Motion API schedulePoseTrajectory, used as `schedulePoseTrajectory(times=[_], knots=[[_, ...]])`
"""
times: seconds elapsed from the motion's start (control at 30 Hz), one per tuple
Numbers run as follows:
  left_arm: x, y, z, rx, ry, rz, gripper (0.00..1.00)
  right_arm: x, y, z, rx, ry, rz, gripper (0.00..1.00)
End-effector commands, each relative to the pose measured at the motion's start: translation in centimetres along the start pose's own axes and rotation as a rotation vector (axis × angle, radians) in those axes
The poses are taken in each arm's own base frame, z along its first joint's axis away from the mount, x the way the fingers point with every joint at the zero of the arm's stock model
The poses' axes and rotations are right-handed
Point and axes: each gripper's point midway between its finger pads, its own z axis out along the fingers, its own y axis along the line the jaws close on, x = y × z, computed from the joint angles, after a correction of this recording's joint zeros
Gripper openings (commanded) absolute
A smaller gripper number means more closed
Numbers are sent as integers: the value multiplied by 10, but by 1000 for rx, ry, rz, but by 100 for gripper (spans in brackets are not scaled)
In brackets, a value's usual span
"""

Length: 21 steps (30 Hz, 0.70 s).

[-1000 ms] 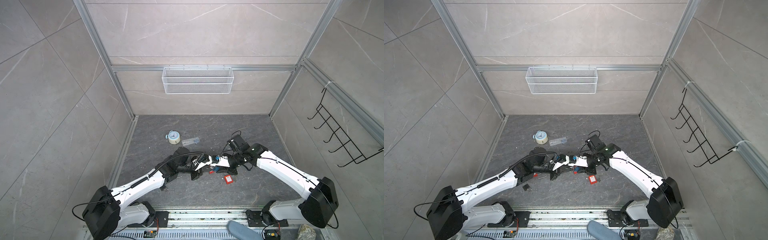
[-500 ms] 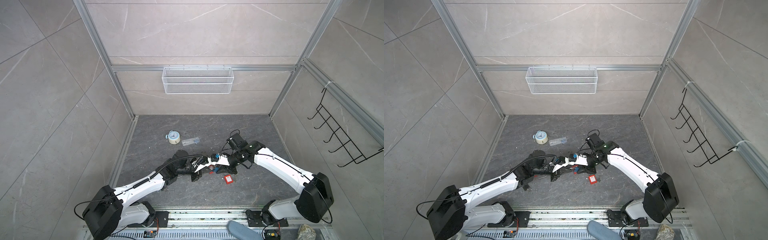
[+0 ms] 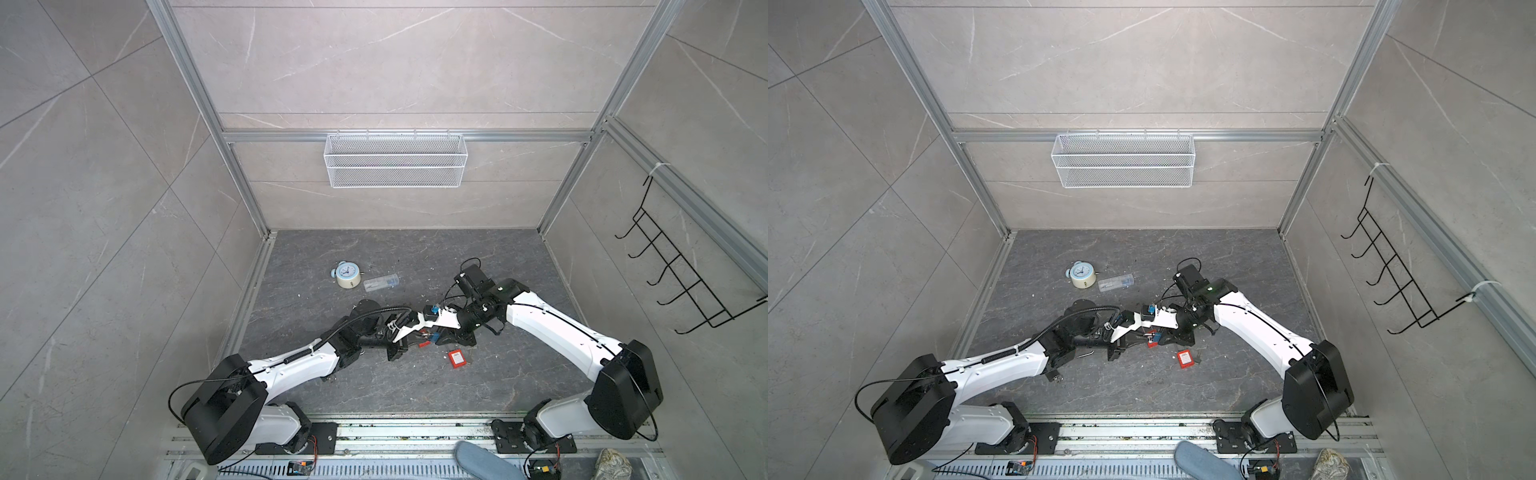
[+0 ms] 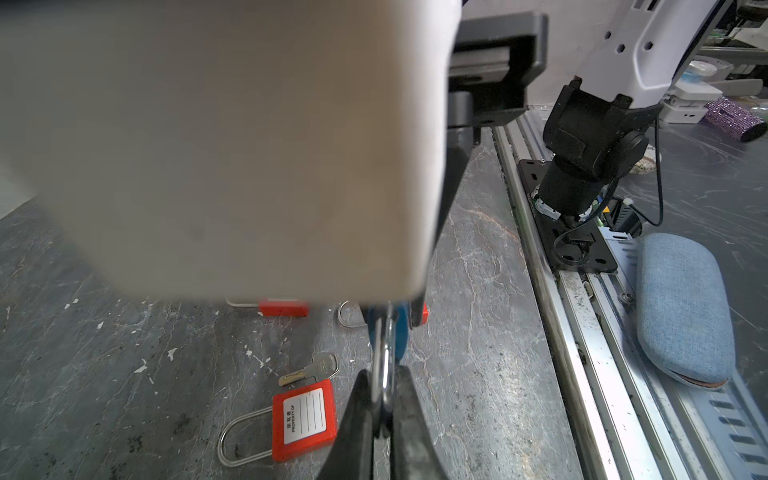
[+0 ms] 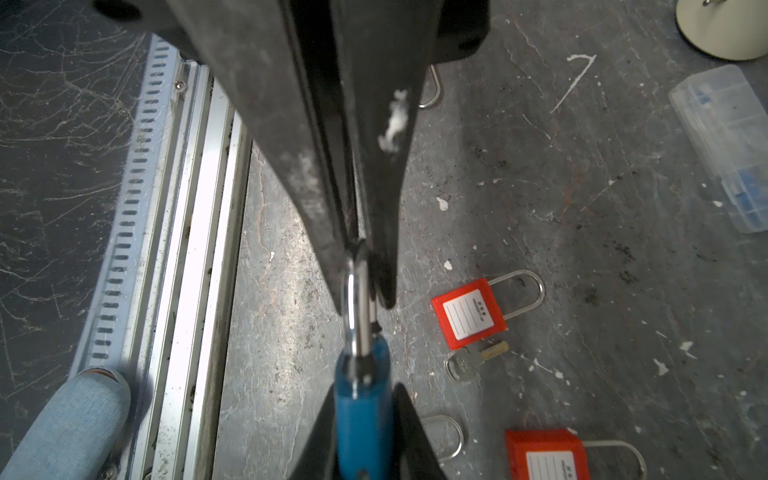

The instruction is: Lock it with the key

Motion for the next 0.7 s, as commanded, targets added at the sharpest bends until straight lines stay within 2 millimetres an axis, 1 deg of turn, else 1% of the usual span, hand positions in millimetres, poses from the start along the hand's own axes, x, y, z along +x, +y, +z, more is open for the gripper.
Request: schedulePoseTrajectory(times=[0.0, 0.2, 0.33, 0.5, 0.67], knots=[[-13, -36, 28, 166, -58, 63, 0, -144, 9, -43, -28, -544, -332, 0], [-15, -40, 41, 222, -54, 49, 0, -148, 3, -38, -5, -537, -344, 0], [-14, -39, 48, 219, -45, 62, 0, -150, -1, -35, -9, -546, -333, 0], [-15, -39, 49, 194, -18, 137, 0, -149, -1, -30, -43, -541, -319, 0], [-20, -41, 54, 218, -20, 128, 0, -150, -5, -23, -41, -543, -315, 0]])
